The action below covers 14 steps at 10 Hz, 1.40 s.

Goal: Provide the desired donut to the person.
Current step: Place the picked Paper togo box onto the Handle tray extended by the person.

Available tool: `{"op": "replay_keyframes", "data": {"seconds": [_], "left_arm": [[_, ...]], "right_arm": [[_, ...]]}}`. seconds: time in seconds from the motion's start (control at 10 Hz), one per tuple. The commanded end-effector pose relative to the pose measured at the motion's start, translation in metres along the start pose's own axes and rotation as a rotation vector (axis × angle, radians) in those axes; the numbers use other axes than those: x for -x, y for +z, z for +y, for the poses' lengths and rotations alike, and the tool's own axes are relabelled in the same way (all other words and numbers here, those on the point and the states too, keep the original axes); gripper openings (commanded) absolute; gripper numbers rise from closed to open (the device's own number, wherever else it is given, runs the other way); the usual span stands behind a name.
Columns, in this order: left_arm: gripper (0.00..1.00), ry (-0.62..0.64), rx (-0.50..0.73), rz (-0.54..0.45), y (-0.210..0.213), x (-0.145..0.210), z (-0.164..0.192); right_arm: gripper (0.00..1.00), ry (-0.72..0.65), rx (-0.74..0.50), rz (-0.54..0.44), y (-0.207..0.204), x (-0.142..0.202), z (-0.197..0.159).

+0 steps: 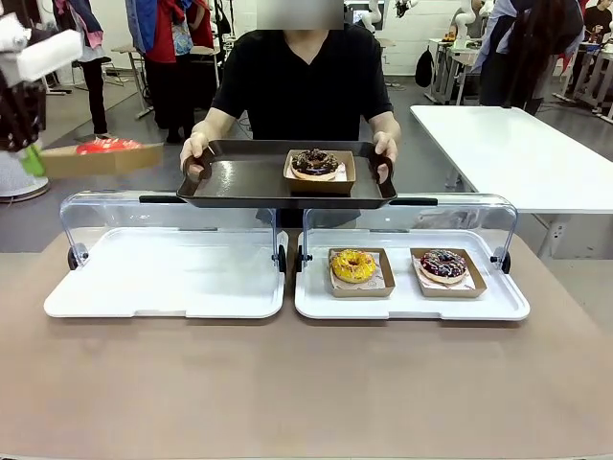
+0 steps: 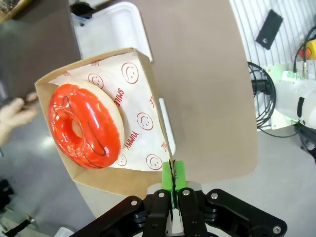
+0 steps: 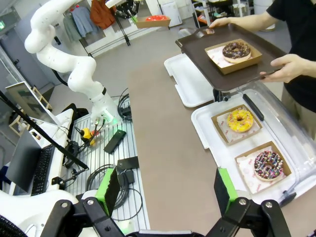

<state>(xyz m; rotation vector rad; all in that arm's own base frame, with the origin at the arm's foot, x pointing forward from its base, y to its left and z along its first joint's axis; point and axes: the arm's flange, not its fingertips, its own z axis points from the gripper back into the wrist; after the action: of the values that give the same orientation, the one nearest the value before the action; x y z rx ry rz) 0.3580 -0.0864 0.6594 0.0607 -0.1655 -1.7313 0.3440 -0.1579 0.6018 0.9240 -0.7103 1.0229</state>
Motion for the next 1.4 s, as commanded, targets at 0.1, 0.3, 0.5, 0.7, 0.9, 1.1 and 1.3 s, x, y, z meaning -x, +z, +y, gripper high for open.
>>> {"op": "replay_keyframes", "data": {"seconds": [0.1, 0.3, 0.5, 0.7, 0.9, 1.1, 1.3], "left_arm": [[0.01, -0.042, -0.042, 0.069, 0.036, -0.081, 0.043], [0.01, -0.07, -0.086, 0.126, 0.018, -0.13, 0.083], [0.01, -0.035, -0.076, 0.162, -0.018, -0.157, 0.109], [0.01, 0.005, -0.046, 0.179, -0.051, -0.159, 0.135], [0.01, 0.018, 0.005, 0.154, -0.073, -0.153, 0.149], [0.01, 0.003, 0.059, 0.107, -0.089, -0.149, 0.157], [0.01, 0.029, 0.076, 0.09, -0.1, -0.148, 0.161]], "right_arm": [[1.0, 0.006, -0.007, -0.011, 0.0, 0.0, 0.0], [1.0, 0.006, -0.007, -0.011, 0.0, 0.0, 0.0], [1.0, 0.006, -0.007, -0.011, 0.0, 0.0, 0.0], [1.0, 0.006, -0.007, -0.011, 0.0, 0.0, 0.0], [1.0, 0.006, -0.007, -0.011, 0.0, 0.0, 0.0], [1.0, 0.006, -0.007, -0.011, 0.0, 0.0, 0.0], [1.0, 0.006, -0.007, -0.011, 0.0, 0.0, 0.0]]}}
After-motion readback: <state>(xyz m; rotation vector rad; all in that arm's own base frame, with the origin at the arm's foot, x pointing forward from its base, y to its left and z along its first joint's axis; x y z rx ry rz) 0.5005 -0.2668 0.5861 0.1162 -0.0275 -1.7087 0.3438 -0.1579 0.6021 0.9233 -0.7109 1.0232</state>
